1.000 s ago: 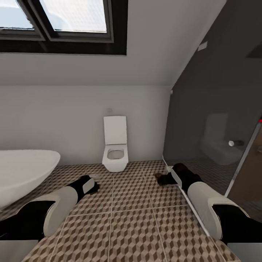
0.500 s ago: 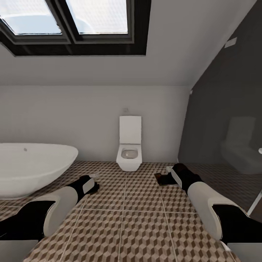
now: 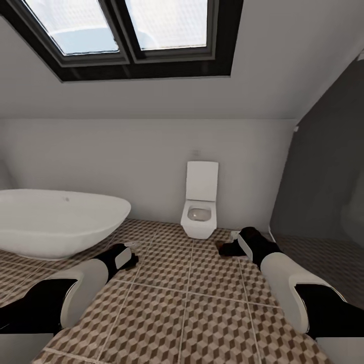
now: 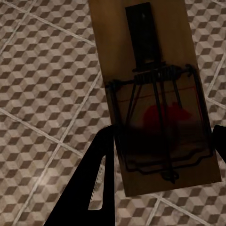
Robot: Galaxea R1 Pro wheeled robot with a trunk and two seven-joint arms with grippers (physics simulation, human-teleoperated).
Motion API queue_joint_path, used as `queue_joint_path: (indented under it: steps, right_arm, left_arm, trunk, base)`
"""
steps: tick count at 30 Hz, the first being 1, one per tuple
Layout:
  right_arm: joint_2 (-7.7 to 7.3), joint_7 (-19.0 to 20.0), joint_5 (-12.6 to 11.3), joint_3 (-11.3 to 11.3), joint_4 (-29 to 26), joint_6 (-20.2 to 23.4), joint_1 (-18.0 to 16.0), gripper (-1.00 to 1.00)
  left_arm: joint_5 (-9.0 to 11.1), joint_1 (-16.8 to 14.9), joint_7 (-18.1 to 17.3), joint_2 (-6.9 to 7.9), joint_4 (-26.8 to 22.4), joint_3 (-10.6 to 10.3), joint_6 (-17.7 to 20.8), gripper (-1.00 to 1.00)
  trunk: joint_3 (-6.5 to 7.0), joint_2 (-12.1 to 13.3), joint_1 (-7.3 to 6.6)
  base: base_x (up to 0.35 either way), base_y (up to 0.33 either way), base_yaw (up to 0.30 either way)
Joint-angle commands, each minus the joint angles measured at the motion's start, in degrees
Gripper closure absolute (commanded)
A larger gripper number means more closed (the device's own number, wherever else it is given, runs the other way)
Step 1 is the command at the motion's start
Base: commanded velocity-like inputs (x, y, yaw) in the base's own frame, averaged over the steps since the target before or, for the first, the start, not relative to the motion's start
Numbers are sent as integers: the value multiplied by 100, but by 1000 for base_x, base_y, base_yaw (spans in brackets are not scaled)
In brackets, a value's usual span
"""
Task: Take the four mousetraps from the cabinet in the bathroom and place them on the bathroom floor. Make sure all four end up on the same floor surface, and ensure that at least two of them are either under or directly next to the same bathroom sink.
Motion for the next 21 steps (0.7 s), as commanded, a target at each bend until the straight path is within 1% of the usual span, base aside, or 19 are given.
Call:
queue_joint_path:
  steps: [1, 21]
  right_arm:
    - [0, 10, 31, -11, -11, 31, -1, 100]
    - [0, 13, 31, -11, -11, 31, -1, 100]
  left_arm:
    - [9, -4, 45, -3, -3, 7, 20, 100]
    - [3, -4, 52, -12, -9, 7, 18, 100]
  trunk:
    - [-6, -4, 0]
    - [-6, -4, 0]
  base:
    - [0, 0, 278]
    - [0, 0, 278]
